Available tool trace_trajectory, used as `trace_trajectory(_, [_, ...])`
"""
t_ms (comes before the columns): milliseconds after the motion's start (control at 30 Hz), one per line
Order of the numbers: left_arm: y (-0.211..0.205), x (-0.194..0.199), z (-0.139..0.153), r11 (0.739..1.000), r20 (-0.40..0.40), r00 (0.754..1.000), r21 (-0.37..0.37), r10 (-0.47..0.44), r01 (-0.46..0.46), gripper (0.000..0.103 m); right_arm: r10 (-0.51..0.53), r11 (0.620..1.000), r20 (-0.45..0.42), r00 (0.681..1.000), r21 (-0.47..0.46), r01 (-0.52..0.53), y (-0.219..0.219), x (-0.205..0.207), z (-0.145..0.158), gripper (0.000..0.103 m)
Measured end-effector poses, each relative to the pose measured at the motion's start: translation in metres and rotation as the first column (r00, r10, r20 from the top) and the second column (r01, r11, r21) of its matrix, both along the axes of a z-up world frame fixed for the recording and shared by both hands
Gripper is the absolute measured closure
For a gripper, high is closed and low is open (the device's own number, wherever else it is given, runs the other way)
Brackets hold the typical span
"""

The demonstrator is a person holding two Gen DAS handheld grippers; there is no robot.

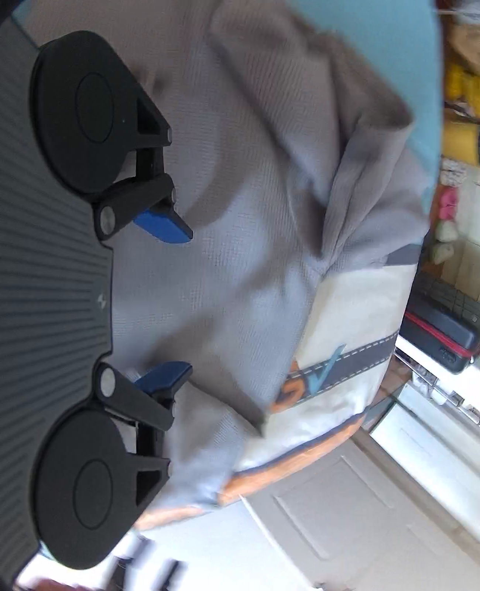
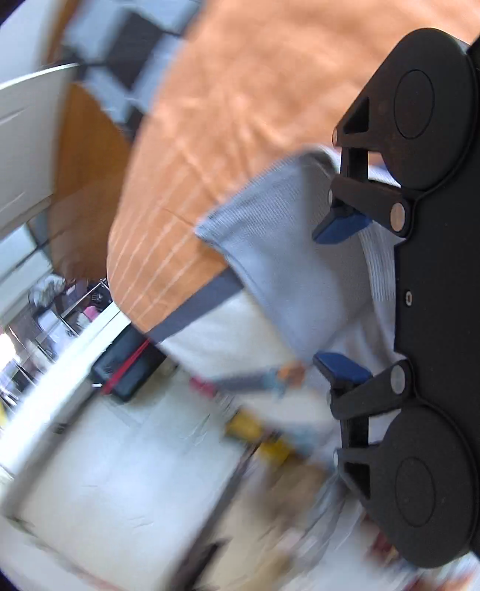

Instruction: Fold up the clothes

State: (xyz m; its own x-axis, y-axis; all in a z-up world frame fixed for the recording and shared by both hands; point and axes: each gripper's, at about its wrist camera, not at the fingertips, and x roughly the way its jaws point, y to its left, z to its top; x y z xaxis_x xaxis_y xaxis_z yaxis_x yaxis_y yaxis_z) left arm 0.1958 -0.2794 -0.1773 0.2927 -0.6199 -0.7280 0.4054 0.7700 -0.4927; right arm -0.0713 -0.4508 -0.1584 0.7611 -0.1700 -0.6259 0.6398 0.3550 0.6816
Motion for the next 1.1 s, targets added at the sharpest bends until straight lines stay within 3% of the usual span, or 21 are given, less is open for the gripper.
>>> trace_trajectory(100, [-0.028,-0.008,0.003,0.999,0.026,0.999,0.005,-0.042,0.042,0.032,-0.020,0.999,-0.159,0.987,-0.036,0.014,0.008,0.010,-0.006,0.025])
trace_trajectory(200, [-0.055,-0.016,-0.008,0.994,0.008,0.999,0.098,-0.050,0.049,0.026,-0.025,0.989,-0.306,0.952,-0.148,-0.022,0.013,0.025,-0.017,0.025])
trace_trajectory(267, [-0.065,-0.029,-0.009,0.987,0.072,0.995,0.154,-0.062,0.051,0.025,-0.015,0.973,-0.358,0.934,-0.220,-0.068,0.014,0.039,-0.021,0.028])
trace_trajectory(333, [-0.069,-0.039,-0.007,0.986,0.103,0.991,0.153,-0.090,0.073,0.029,0.030,0.953,-0.343,0.939,-0.274,-0.131,0.012,0.051,-0.020,0.029])
trace_trajectory(400, [-0.067,-0.044,-0.007,0.991,0.069,0.993,0.098,-0.093,0.087,0.040,0.118,0.930,-0.316,0.941,-0.297,-0.216,0.007,0.061,-0.018,0.032])
trace_trajectory(467, [-0.066,-0.047,-0.007,0.993,0.033,0.994,0.064,-0.100,0.098,0.043,0.260,0.920,-0.324,0.909,-0.202,-0.335,0.002,0.069,-0.027,0.032])
trace_trajectory(533, [-0.069,-0.050,-0.005,0.990,0.045,0.992,0.083,-0.116,0.112,0.043,0.350,0.921,-0.281,0.894,-0.072,-0.383,0.003,0.058,-0.039,0.032])
trace_trajectory(567, [-0.071,-0.052,-0.002,0.988,0.057,0.990,0.099,-0.125,0.119,0.043,0.371,0.921,-0.252,0.894,-0.027,-0.390,0.006,0.049,-0.043,0.032])
trace_trajectory(700, [-0.078,-0.052,0.002,0.989,0.059,0.989,0.067,-0.136,0.132,0.043,0.458,0.868,-0.274,0.846,-0.070,-0.492,0.025,0.015,-0.034,0.033])
trace_trajectory(767, [-0.081,-0.050,0.000,0.990,0.037,0.990,0.036,-0.137,0.135,0.043,0.469,0.860,-0.253,0.846,-0.087,-0.503,0.028,-0.002,-0.034,0.033])
trace_trajectory(867, [-0.093,-0.051,-0.001,0.982,0.070,0.979,0.003,-0.190,0.190,0.043,0.452,0.859,-0.284,0.846,-0.119,-0.499,0.040,-0.020,-0.031,0.035])
trace_trajectory(933, [-0.101,-0.056,-0.001,0.975,0.107,0.969,0.022,-0.221,0.220,0.043,0.458,0.848,-0.295,0.838,-0.135,-0.512,0.051,-0.029,-0.031,0.034])
trace_trajectory(1000, [-0.107,-0.059,-0.002,0.974,0.119,0.967,0.039,-0.226,0.223,0.043,0.501,0.821,-0.329,0.801,-0.112,-0.560,0.064,-0.037,-0.042,0.035])
trace_trajectory(1033, [-0.110,-0.060,-0.003,0.974,0.119,0.967,0.041,-0.224,0.221,0.044,0.493,0.819,-0.338,0.802,-0.132,-0.559,0.067,-0.042,-0.041,0.036])
trace_trajectory(1067, [-0.111,-0.060,-0.003,0.975,0.119,0.968,0.030,-0.221,0.219,0.060,0.482,0.817,-0.342,0.807,-0.157,-0.555,0.070,-0.047,-0.038,0.036])
trace_trajectory(1100, [-0.112,-0.062,-0.003,0.973,0.124,0.965,0.028,-0.233,0.231,0.091,0.470,0.815,-0.346,0.812,-0.182,-0.550,0.072,-0.053,-0.036,0.036])
